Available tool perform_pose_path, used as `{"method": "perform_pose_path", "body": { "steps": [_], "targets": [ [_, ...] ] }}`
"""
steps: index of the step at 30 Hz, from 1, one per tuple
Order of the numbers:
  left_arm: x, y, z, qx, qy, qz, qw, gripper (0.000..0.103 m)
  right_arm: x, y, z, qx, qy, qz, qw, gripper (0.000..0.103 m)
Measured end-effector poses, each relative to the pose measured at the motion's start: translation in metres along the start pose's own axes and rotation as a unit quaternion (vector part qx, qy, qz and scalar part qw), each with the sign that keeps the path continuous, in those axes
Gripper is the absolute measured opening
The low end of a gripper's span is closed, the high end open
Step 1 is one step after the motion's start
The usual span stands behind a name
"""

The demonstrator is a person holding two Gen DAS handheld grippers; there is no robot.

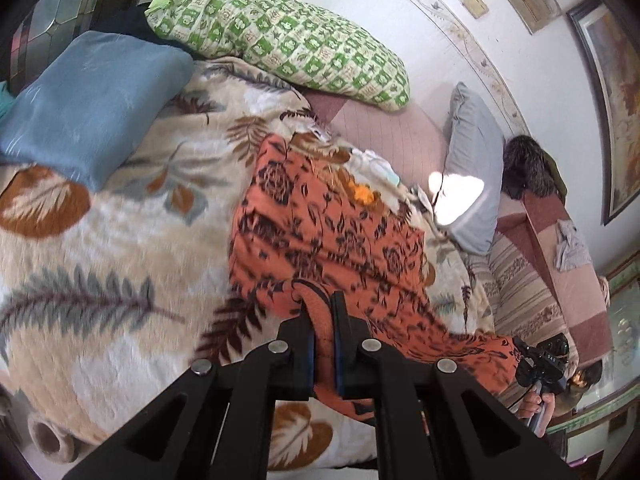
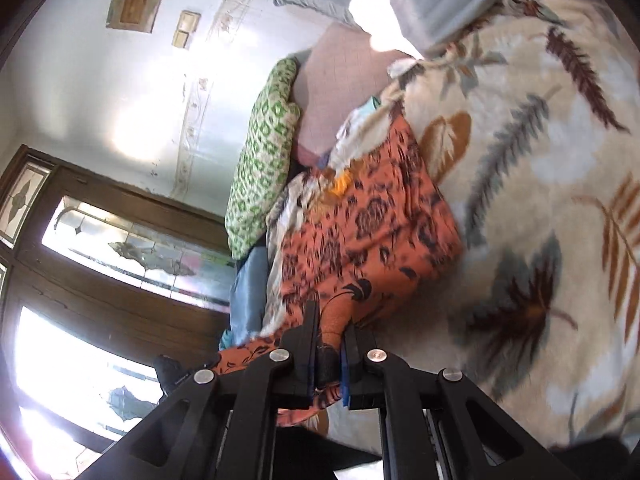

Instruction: Fold small clothes

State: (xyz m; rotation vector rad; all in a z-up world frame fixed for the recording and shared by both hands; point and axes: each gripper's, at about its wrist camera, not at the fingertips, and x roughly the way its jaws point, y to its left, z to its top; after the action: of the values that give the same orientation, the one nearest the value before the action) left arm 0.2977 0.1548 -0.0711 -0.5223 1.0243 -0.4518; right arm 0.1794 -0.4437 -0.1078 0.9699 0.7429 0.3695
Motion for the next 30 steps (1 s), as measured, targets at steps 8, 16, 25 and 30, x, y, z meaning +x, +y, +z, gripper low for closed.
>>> {"method": "perform_pose_path", "body": {
  "steps": [8, 16, 25, 30],
  "targets": [
    [0.089, 0.011, 0.115, -0.027, 0.021, 0.034, 0.9989, 0.007, 0.078, 0.0, 0.124, 0.013, -0.016, -0.025, 0.999, 0.008],
    [0.243, 0.04, 0.199, -0.05, 0.069, 0.102, 0.9911, 0.007, 0.208, -0.071, 0.234, 0.081, -0.018, -0.083, 0.993, 0.008],
    [0.268, 0.09, 0.192, -0.154, 0.056, 0.04, 0.9857, 0.014, 0.253, -0.168, 0.243, 0.186, -0.014, -0.023, 0.982, 0.013],
    [0.192, 0.062, 0.178, -0.128, -0.075, 0.069, 0.9864, 0.053, 0.204, -0.128, 0.232, 0.12, -0.082, -0.046, 0.988, 0.04]
  ]
}}
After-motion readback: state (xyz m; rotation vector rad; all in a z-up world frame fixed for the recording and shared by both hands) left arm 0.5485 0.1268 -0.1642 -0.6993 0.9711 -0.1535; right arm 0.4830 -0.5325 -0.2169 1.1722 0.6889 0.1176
